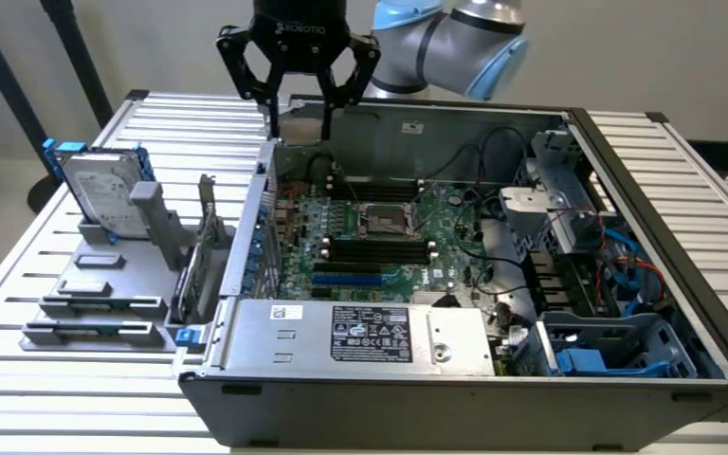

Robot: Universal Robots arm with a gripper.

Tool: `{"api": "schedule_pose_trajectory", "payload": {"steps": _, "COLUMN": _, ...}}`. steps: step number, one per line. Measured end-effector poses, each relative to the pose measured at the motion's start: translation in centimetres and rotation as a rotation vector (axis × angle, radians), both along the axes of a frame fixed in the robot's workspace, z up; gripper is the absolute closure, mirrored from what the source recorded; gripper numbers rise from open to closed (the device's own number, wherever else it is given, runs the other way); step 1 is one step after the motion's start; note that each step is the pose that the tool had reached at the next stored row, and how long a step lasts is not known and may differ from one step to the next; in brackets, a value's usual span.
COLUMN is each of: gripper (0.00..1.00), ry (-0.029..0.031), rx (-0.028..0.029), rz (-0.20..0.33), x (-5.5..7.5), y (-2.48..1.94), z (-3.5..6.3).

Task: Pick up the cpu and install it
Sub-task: 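Pick up the cpu and move it towards the insertion slot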

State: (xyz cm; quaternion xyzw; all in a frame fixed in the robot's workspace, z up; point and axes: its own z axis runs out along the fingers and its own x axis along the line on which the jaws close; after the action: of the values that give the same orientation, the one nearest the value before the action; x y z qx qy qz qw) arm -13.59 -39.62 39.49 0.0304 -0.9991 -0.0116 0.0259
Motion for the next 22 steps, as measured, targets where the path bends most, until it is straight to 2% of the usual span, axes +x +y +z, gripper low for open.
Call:
{"api": "schedule_pose_trajectory", "payload": {"steps": 9, "gripper": 0.45, "ry": 0.0007, "rx": 0.0, "rz": -0.002, "x": 4.0, "y": 0.67, "z": -1.45}}
{"api": "schedule_pose_trajectory", "payload": {"steps": 15, "gripper": 0.45, "ry": 0.0011, "rx": 0.0, "rz": -0.002, "x": 6.4, "y": 1.76, "z": -2.55}}
{"api": "schedule_pose_trajectory", "payload": {"steps": 22, "gripper": 0.45, "ry": 0.0023, "rx": 0.0001, "rz": -0.002, "x": 8.4, "y": 2.69, "z": -3.83}}
